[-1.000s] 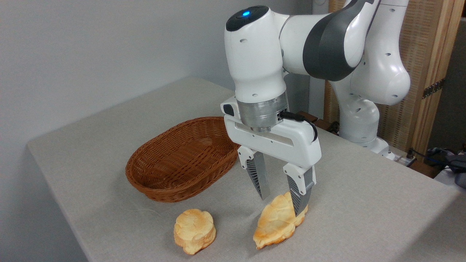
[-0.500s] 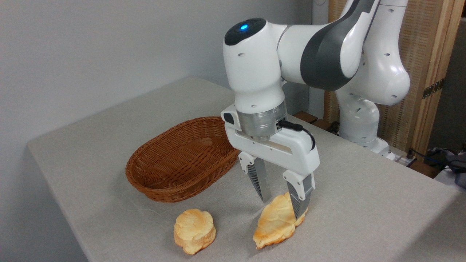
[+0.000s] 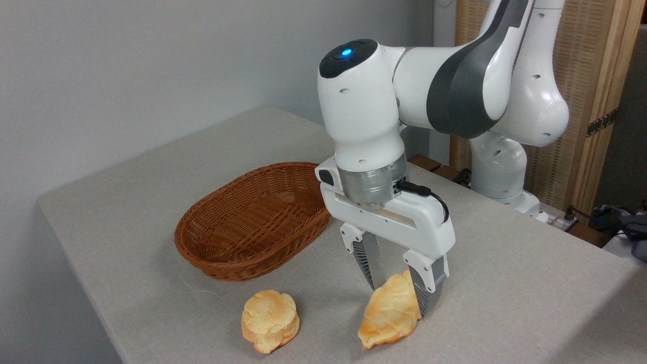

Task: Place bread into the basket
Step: 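Lower the gripper around the elongated loaf and close on it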

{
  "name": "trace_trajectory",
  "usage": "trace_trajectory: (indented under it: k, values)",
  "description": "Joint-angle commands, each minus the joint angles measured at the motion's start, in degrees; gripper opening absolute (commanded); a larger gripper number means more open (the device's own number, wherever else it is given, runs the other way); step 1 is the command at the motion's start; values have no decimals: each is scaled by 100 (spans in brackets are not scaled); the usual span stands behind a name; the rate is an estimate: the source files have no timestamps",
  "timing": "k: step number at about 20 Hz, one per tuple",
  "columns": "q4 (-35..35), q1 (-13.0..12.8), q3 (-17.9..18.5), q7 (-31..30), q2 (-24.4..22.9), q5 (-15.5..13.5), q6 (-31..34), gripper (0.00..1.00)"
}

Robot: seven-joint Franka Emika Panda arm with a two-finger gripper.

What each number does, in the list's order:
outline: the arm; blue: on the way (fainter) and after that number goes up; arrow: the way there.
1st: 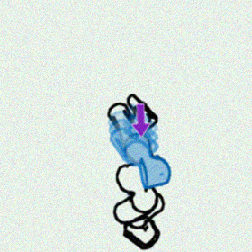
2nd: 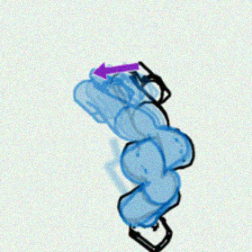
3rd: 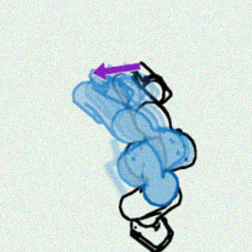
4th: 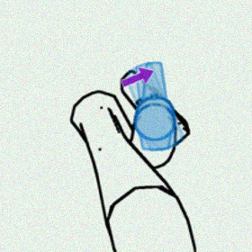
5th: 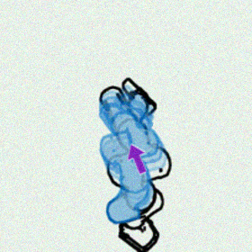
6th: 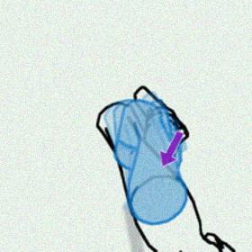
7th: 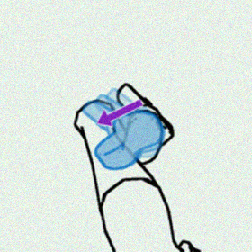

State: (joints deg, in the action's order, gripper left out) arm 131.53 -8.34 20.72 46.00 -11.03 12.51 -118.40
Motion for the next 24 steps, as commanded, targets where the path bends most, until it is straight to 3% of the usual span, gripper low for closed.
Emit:
trace_trajectory:
  k: [1,9,11,14,15,24]
  values:
    - [92,-203,108,32,13,129,-157,100]
    - [259,-221,108,32,30,129,-394,99]
    - [259,-221,108,41,30,129,-394,88]
    - [251,-221,108,67,30,129,-403,62]
    - [251,-221,108,111,30,129,-394,58]
    - [224,-221,108,234,22,121,-394,51]
